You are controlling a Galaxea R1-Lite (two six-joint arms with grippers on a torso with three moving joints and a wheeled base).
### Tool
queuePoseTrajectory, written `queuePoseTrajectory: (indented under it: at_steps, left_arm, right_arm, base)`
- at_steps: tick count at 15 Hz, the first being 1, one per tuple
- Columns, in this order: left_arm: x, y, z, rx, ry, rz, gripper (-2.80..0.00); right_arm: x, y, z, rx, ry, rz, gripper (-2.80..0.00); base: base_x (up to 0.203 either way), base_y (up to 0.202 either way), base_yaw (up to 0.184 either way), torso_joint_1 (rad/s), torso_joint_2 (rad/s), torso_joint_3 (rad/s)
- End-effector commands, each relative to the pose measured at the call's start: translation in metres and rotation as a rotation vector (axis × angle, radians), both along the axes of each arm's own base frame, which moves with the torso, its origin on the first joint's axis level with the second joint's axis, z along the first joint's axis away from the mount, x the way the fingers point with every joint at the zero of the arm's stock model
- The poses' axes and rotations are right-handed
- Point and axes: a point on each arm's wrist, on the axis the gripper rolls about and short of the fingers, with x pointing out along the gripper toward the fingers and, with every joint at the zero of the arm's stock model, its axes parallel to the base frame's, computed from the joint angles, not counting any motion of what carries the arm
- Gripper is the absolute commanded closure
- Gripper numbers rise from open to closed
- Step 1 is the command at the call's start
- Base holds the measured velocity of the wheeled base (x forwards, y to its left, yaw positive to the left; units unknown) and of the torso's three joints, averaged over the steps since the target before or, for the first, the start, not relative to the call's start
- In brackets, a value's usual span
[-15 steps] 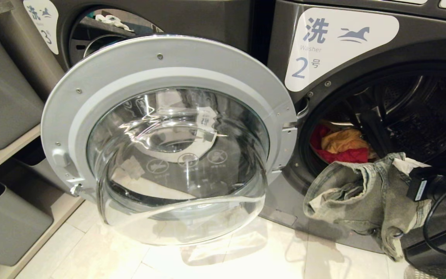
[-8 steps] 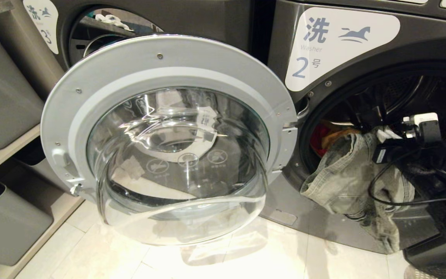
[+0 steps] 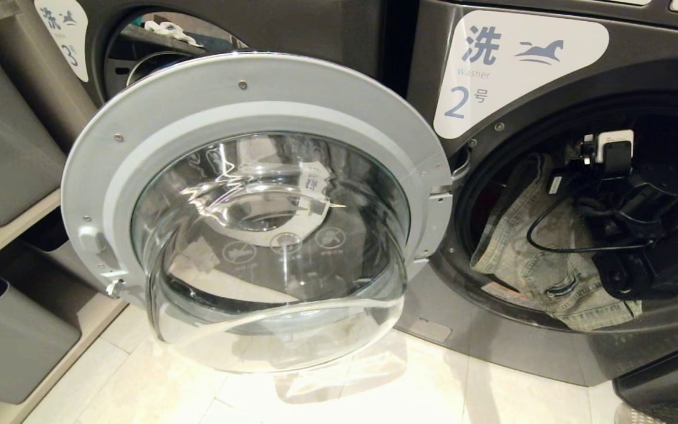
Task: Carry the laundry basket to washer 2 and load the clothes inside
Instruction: Place the clothes into the washing machine
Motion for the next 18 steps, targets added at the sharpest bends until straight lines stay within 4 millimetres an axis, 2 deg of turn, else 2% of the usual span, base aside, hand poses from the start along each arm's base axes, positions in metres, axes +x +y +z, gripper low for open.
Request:
queuePoseTrajectory:
  at_steps: [1,6,10,11,13,18]
  left_arm:
    - [0.001,0.0,-0.003,0.0,0.012,0.0,0.0]
    - [0.001,0.0,-0.003,0.0,0.01,0.0,0.0]
    - [0.001,0.0,-0.003,0.0,0.01,0.0,0.0]
    - [0.001,0.0,-0.003,0.0,0.01,0.0,0.0]
    - [0.001,0.0,-0.003,0.0,0.012,0.0,0.0]
    - [0.001,0.0,-0.003,0.0,0.01,0.0,0.0]
  right_arm:
    - [0.006,-0.001,0.009,-0.004,-0.039,-0.006,0.0]
    - [0.012,-0.011,0.038,-0.006,-0.119,-0.072,0.0]
    - [0.013,-0.024,0.05,-0.013,-0.148,-0.105,0.0]
    - [0.014,-0.024,0.047,-0.012,-0.137,-0.107,0.0]
    - [0.02,-0.025,0.031,-0.013,-0.097,-0.106,0.0]
    - [0.062,-0.029,-0.044,-0.034,0.026,-0.113,0.0]
  base:
    - [0.0,0.0,0.0,0.0,0.0,0.0]
    - [0.0,0.0,0.0,0.0,0.0,0.0]
    - [0.0,0.0,0.0,0.0,0.0,0.0]
    - [0.0,0.0,0.0,0.0,0.0,0.0]
    - [0.0,0.0,0.0,0.0,0.0,0.0]
    - [0.0,0.0,0.0,0.0,0.0,0.0]
